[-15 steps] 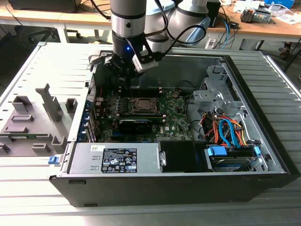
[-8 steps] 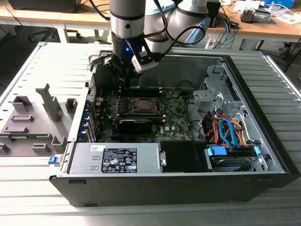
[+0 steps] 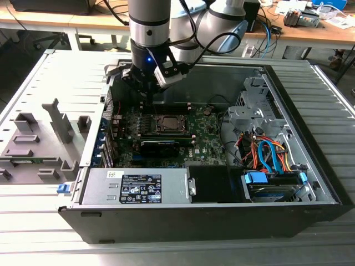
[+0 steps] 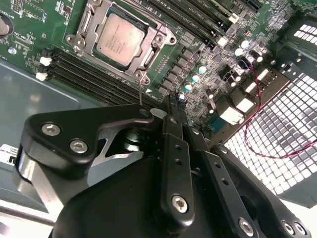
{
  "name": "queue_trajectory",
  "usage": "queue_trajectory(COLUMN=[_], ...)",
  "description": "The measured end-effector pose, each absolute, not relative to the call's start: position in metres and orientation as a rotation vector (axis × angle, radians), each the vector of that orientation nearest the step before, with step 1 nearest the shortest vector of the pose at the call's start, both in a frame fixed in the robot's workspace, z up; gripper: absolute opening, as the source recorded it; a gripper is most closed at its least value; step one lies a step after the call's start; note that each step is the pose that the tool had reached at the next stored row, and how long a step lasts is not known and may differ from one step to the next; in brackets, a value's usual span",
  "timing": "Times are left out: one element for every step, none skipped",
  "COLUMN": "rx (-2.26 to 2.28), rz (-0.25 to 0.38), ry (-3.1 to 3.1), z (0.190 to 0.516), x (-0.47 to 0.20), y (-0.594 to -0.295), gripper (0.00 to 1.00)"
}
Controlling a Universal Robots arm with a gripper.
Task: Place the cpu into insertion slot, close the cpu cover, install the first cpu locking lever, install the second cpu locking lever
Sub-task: 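Install the first cpu locking lever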
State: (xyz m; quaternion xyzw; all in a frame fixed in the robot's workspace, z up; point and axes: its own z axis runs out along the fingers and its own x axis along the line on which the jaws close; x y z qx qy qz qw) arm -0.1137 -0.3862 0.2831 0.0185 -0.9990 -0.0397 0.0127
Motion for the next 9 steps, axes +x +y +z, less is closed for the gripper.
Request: queue_trajectory(rx=[0.058,0.058,0.058,0.058,0.058,0.058,0.058,0.058,0.058], rz=[-0.124,-0.124,-0.123,-0.122,-0.122,-0.122,-0.122,-0.122,-0.122], ry=[-3.113,-3.113,-3.113,-3.113,-3.113,-3.113,-3.113,-3.113,-3.113], z=[0.283,0.283,0.274,0.268,0.268,0.268,0.268,0.268,0.268], x=[-0.114,-0.114,-0.114,-0.114,-0.114,-0.114,-0.114,-0.114,-0.114], y=[-0.386,-0.386,-0.386,-0.386,-0.386,-0.386,-0.386,-0.386,-0.386], gripper=[0.11,0.11,0.11,0.11,0.11,0.11,0.11,0.11,0.11])
